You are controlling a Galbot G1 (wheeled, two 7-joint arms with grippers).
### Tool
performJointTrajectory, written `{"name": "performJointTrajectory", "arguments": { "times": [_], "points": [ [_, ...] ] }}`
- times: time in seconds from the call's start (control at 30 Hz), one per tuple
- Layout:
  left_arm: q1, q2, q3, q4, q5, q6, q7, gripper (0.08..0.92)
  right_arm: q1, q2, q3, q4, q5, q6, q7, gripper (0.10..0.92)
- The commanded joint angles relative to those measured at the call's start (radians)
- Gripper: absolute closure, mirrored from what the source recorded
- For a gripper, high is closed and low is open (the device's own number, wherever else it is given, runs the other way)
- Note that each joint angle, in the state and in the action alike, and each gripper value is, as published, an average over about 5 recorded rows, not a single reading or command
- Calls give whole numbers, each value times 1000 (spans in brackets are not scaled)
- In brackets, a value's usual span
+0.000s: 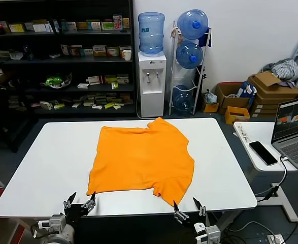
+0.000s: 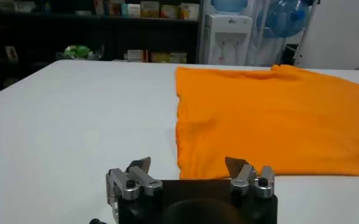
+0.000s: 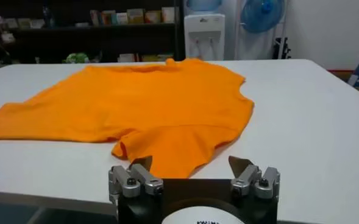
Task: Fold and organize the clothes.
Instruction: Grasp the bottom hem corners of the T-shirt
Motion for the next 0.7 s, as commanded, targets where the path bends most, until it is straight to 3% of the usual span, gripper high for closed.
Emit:
{"name": "performJointTrajectory", "arguments": {
  "times": [0.03, 0.17, 0.33, 0.47, 0.7],
  "points": [
    [-3, 5, 0, 3, -8, 2, -1, 177, -1, 0, 2, 4, -4, 7, -1, 203],
    [-56, 14, 19, 58, -35, -1, 6, 177, 67, 3, -17, -42, 8, -5, 14, 203],
    [-191, 2, 57, 244, -28, -30, 19, 177, 207, 32, -50, -203, -10, -14, 32, 203],
    [-197, -2, 65, 250, -21, -29, 10, 184, 239, 53, -66, -247, -34, -16, 38, 208],
    [-156, 7, 68, 205, -20, -19, -2, 345, 205, 55, -72, -229, -48, -1, 38, 372]
  ]
}}
